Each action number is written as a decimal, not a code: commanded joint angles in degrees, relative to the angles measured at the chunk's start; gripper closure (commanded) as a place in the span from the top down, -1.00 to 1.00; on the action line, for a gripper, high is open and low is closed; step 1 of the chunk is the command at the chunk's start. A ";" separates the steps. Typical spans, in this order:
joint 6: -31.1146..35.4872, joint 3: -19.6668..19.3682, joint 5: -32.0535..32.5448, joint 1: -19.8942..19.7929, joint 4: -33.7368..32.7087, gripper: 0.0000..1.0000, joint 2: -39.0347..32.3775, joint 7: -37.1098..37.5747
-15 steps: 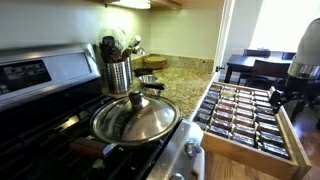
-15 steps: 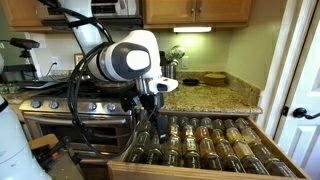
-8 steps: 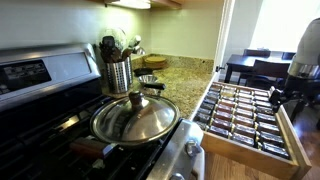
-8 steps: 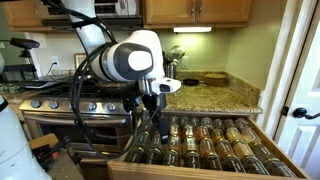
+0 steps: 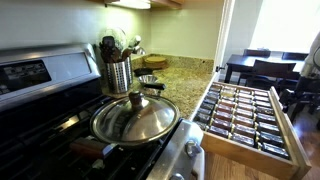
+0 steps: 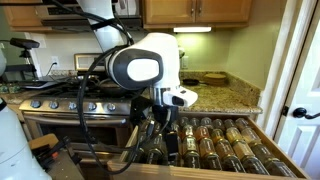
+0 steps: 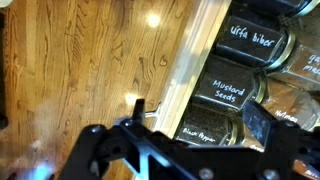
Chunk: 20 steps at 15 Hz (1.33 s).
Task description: Close the open drawer, open the topmost drawer
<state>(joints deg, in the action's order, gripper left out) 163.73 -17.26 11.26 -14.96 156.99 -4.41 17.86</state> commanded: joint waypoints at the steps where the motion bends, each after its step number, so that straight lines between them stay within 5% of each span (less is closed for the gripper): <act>1: 0.09 -0.20 -6.76 -0.95 -3.54 1.00 -4.17 -4.88; 9: -0.09 0.51 -14.92 -1.45 -11.94 1.00 -15.57 -5.61; 15: 0.79 9.93 -27.68 -8.65 -15.61 1.00 -20.65 -13.41; 20: 1.40 13.53 -31.92 -11.81 -17.64 1.00 -23.98 -17.44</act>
<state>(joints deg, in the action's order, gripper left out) 163.84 -6.04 -17.91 -24.20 140.63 -26.69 3.69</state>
